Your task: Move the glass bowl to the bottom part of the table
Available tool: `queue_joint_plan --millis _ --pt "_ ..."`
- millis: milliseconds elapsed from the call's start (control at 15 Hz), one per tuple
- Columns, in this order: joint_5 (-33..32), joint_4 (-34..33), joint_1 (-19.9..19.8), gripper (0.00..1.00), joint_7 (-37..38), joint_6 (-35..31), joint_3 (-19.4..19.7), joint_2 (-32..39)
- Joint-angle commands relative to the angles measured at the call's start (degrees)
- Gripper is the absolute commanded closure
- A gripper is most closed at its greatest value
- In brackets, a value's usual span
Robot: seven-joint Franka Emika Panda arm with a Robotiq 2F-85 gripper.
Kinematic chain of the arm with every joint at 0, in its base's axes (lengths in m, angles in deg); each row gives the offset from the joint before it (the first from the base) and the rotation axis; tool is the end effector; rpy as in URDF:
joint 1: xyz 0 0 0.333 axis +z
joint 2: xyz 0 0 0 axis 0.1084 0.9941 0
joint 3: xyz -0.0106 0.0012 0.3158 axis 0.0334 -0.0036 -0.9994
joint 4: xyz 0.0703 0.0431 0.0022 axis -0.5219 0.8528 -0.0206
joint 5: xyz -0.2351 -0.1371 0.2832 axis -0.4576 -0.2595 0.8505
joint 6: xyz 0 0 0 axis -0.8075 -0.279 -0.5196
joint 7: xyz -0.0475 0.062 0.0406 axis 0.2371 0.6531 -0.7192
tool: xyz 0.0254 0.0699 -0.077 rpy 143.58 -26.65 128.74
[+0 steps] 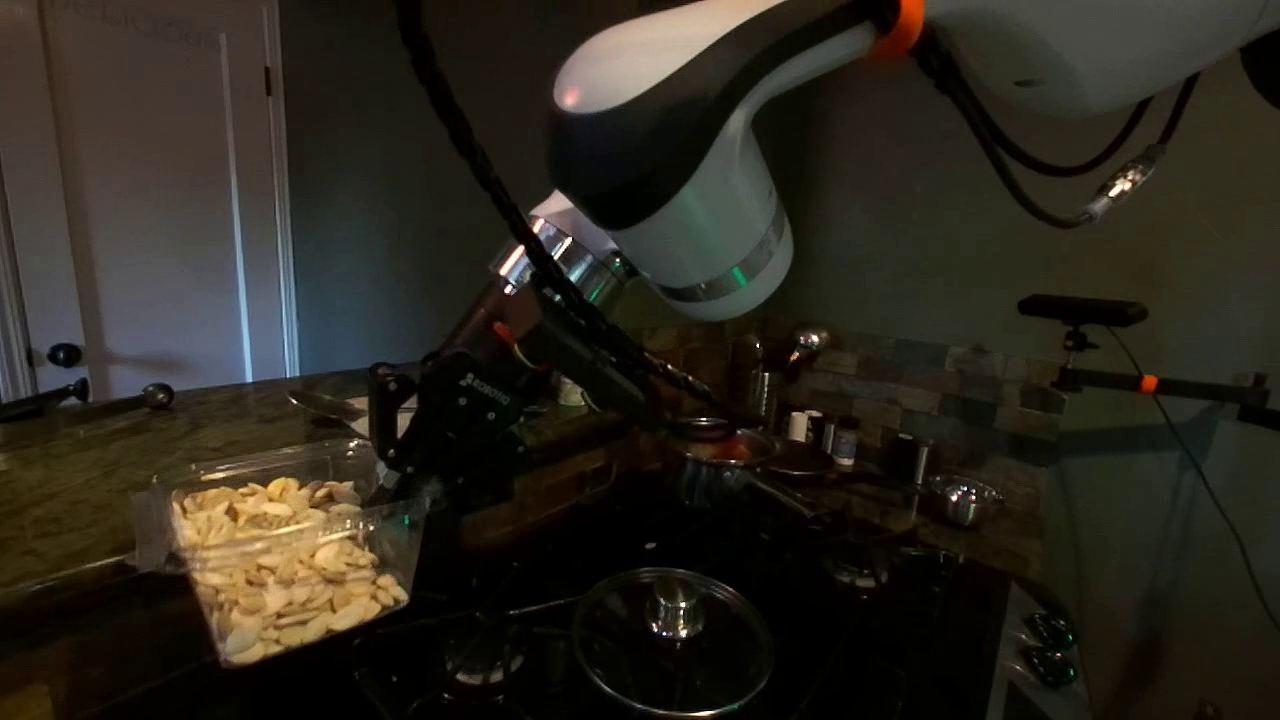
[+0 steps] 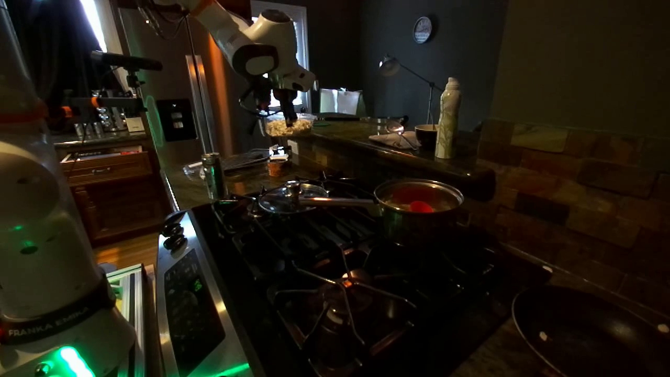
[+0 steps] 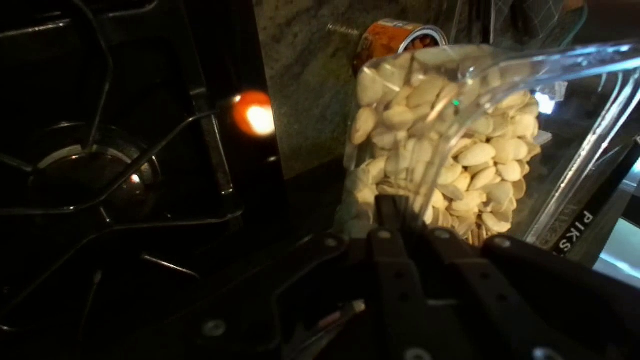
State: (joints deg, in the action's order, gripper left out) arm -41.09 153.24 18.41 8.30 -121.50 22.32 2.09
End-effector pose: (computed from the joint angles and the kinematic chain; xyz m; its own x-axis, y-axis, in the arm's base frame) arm 0.5136 0.2546 0.4453 0.9570 -0.1931 0.2165 -0.0466 -0.8388 -0.5424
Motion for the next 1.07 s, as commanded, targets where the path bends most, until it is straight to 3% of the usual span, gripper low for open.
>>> queue_joint_plan --millis 0,333,733,1000 --pt "5.46 7.63 2.75 0.99 -4.84 -8.86 -1.21 -3.19" --pt "6.82 10.18 5.28 0.99 -8.50 -17.72 -3.17 0.82" --pt "3.52 7.98 5.39 0.99 -8.34 -16.73 -2.90 5.47" --pt "-3.00 6.90 5.30 0.99 -3.91 -17.06 -2.46 8.73"
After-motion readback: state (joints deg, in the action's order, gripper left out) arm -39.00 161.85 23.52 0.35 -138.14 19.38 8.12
